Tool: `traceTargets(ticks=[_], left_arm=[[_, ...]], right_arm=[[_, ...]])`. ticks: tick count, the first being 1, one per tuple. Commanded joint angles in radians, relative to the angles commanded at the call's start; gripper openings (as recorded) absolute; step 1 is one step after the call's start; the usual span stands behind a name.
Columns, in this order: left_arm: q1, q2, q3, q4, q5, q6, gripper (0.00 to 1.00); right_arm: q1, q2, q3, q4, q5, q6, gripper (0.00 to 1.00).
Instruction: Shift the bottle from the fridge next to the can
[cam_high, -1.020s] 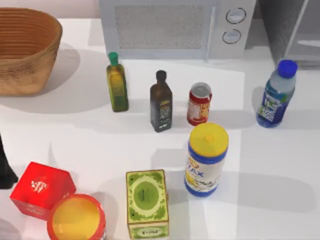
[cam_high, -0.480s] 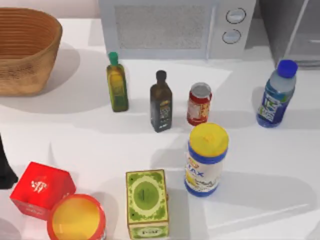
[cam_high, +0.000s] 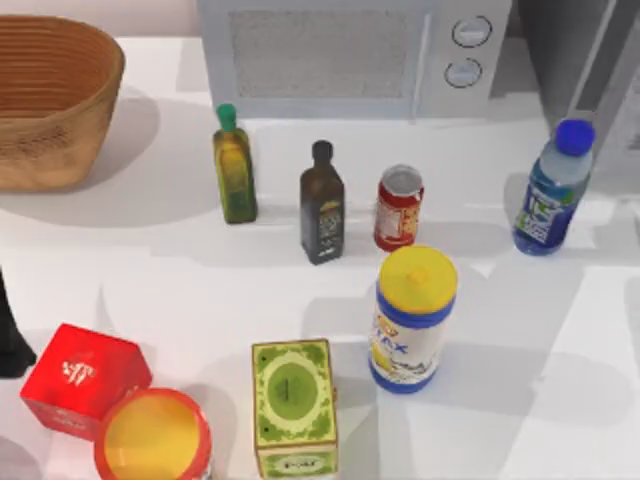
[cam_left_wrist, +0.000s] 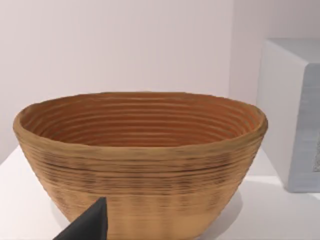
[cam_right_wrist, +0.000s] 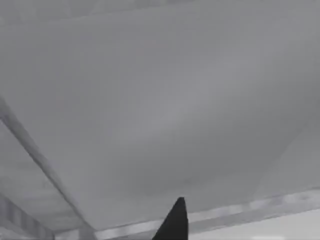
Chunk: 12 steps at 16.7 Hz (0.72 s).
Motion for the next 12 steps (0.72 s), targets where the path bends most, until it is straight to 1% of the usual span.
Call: traceTargets(ticks=[3,8,12], left_arm=[[0.0,0.0,0.0,0.0,0.0,0.0,1.0],[0.0,0.0,0.0,0.0,0.0,0.0,1.0],[0.0,0.0,0.0,0.0,0.0,0.0,1.0]], right_arm=[[0.066,-0.048,-0.029,0.06,0.049,0.062,1.0],[0.053,-0.044,-0.031,0.058,0.055,0.061,1.0],[0.054,0.052,0.083,0.038,0.053,0.065,1.0]])
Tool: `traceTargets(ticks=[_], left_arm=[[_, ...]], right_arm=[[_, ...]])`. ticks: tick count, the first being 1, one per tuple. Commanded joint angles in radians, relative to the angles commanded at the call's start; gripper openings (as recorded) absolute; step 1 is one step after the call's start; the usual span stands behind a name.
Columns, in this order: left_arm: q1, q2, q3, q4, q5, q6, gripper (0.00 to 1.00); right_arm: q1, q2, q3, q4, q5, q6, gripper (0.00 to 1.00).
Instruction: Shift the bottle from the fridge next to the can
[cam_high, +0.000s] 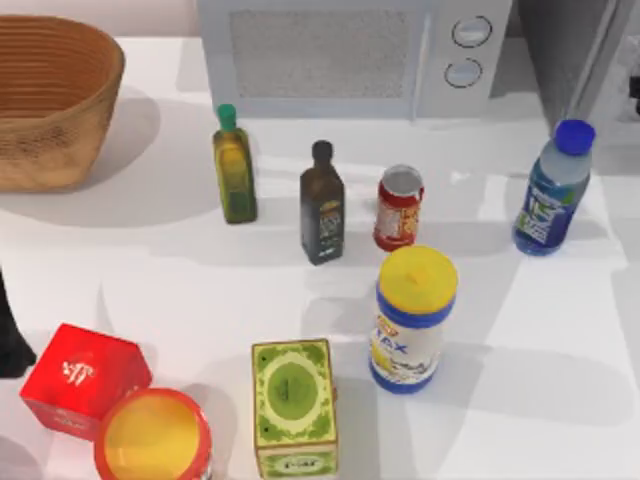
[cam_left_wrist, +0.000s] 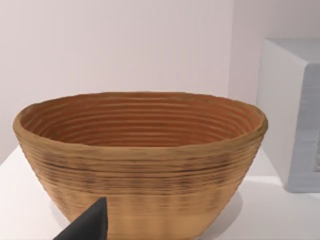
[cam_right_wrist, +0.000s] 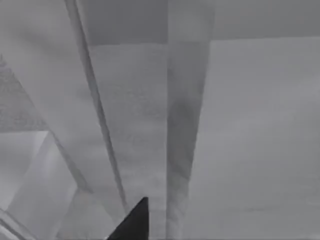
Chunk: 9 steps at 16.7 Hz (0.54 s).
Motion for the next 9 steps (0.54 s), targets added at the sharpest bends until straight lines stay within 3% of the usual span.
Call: traceTargets(ticks=[9], left_arm=[[0.0,0.0,0.0,0.0,0.0,0.0,1.0]], right_arm=[[0.002,0.259,0.333,-0.072,0.009,-0.001,1.0]])
